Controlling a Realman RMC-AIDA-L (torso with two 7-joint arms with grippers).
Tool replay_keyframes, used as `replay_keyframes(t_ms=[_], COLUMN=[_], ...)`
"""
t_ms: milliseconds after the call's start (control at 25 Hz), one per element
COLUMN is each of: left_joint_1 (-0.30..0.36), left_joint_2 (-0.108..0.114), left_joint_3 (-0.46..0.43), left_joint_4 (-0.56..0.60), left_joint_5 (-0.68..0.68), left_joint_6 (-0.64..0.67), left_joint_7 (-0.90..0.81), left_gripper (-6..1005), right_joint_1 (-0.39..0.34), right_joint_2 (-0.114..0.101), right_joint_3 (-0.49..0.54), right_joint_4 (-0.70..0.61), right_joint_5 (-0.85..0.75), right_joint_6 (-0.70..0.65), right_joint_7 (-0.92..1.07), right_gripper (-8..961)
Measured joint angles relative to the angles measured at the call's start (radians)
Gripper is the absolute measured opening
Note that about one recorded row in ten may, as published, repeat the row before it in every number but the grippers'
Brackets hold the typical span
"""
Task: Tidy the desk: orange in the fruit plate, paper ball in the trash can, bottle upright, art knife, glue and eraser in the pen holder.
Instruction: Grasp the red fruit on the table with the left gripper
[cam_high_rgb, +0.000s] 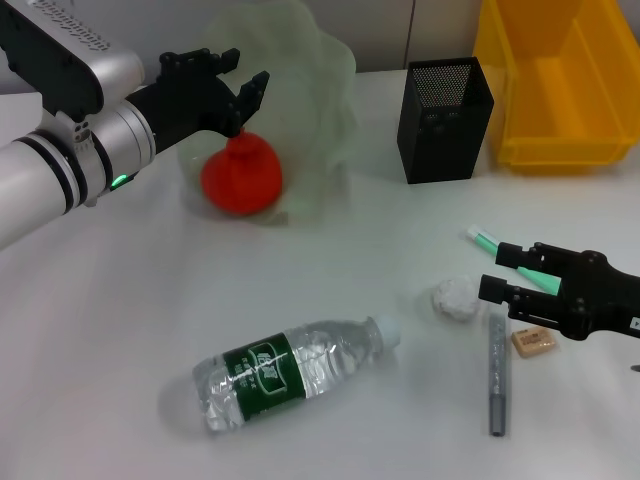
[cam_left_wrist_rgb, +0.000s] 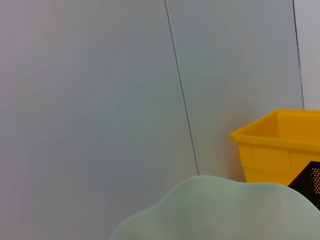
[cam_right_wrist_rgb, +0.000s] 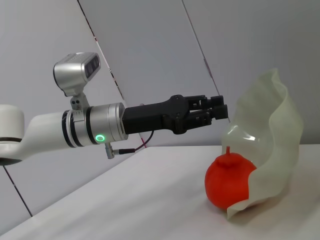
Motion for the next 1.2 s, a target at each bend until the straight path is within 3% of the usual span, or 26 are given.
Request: replay_keyframes(t_ms=[1200], left_joint_1=[0.027], left_joint_2=[0.005], left_joint_3=[-0.001], left_joint_4=[0.003], left_joint_5=[0.0], left_joint_6=[-0.002], left_joint_7=[-0.005], left_gripper=[398], right_joint_1=[0.015], right_joint_2=[0.002], right_joint_3=[0.0], right_joint_4=[0.002], right_joint_5=[0.002], right_joint_6=[0.013], right_joint_7=[-0.002], right_gripper=[663])
